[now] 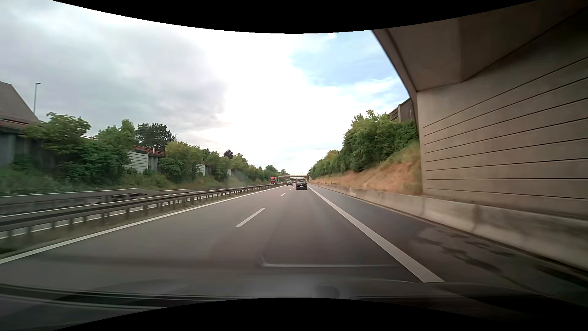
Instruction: Follow the waypoints while adhering to traffic rules and regulations
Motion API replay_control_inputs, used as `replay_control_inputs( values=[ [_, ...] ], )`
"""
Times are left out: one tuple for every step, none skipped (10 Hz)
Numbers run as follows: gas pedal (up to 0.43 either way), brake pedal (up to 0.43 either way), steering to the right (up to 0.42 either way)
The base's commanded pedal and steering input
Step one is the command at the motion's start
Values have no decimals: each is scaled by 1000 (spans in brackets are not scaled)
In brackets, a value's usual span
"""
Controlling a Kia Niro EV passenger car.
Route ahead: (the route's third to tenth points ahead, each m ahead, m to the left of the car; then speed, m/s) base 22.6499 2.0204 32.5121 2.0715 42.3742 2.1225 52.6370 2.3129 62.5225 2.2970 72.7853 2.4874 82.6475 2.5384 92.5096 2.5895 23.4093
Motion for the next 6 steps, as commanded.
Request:
replay_control_inputs(
  values=[
    [169,0,-3],
    [169,0,-3],
    [169,0,-3],
    [169,0,-3],
    [169,0,-3],
    [169,0,-3]
  ],
)
